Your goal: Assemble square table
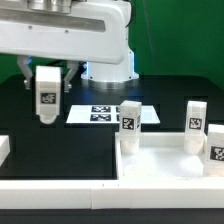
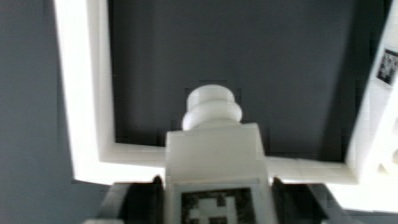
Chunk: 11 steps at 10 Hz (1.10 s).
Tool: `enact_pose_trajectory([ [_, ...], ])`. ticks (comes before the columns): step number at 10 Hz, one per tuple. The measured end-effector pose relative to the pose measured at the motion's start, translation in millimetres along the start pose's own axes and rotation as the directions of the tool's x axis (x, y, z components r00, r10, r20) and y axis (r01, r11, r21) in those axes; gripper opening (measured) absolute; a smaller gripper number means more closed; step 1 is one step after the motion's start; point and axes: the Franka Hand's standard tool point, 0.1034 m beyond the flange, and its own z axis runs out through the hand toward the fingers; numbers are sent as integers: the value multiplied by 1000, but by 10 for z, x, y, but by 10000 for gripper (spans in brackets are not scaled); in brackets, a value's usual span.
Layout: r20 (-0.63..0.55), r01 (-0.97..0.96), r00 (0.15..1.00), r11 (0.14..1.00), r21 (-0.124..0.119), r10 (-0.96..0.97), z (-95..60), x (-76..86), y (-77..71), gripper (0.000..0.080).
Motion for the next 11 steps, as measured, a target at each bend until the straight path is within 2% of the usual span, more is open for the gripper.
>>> enact_pose_trajectory([
  [2, -125, -42, 991, 999, 22, 45, -13, 156, -375, 281],
  [3, -199, -48, 979, 999, 11, 49, -19, 167, -388, 281],
  [4, -242, -36, 970, 999, -17, 30, -9, 126, -302, 281],
  [7, -236, -35, 971, 999, -16, 30, 3, 111, -305, 281],
  [8, -235, -39, 971, 999, -16, 34, 8, 100, -244, 281],
  [9, -235, -48, 971, 999, -5, 45, 42, 76, -271, 281],
  [10, -253, -42, 967, 999, 4, 42, 125, 78, -429, 281],
  [11, -249, -65, 966, 997, 28, 70, 232, 81, -623, 281],
])
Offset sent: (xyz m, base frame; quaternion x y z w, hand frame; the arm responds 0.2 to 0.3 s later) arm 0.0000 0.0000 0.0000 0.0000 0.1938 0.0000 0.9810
